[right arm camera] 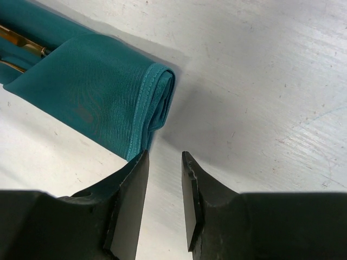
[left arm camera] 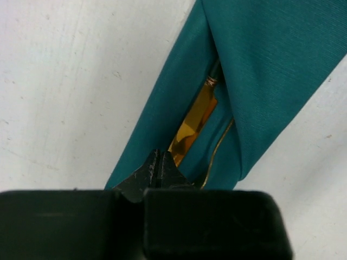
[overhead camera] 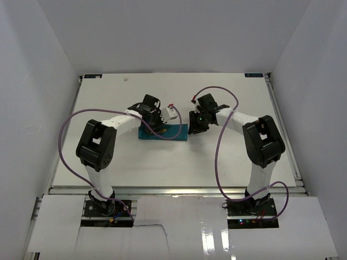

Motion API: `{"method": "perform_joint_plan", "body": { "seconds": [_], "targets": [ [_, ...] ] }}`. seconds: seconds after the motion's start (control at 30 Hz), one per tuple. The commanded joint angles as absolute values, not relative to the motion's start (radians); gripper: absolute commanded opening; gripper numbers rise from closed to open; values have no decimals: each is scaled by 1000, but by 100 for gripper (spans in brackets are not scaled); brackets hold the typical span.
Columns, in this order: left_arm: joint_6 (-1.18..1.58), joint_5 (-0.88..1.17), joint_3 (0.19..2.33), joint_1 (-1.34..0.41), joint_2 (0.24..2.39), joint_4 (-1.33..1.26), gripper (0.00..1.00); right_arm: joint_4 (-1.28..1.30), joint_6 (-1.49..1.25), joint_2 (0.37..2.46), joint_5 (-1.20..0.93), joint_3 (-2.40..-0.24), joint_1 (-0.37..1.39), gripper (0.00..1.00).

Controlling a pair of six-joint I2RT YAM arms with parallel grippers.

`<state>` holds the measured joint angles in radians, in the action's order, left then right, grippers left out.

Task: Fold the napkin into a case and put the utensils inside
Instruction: Insert the fork into the napkin.

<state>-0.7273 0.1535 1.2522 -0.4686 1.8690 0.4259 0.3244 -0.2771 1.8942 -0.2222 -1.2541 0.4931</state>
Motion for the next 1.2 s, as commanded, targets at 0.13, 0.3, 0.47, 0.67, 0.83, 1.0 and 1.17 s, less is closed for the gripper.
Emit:
{"method": "perform_joint_plan", "body": {
  "seconds": [0.13,0.3,0.47,0.67,0.83,1.0,1.17],
  "targets": [
    [-701,195,1221,-469,1761,463,0,341,-268,1847,-209,-1266,491,37],
    [-690,215,1213,-469,1735,491,0,342,-270,1848,-206,-1269,492,36],
    [-706,273,1178,-468,1724,505,1,345,-270,1844,-209,-1269,491,36],
    [-706,270,1164,-463,1744,454,2,347,-270,1832,-215,-1259,491,36],
    [-712,273,1164,-462,1747,477,0,350,-270,1830,-210,-1256,491,36],
    [-710,281,1147,-462,1718,489,0,347,-271,1841,-225,-1267,491,36],
    [-692,267,1187,-462,1709,474,6,342,-265,1844,-241,-1293,491,36]
  ]
}}
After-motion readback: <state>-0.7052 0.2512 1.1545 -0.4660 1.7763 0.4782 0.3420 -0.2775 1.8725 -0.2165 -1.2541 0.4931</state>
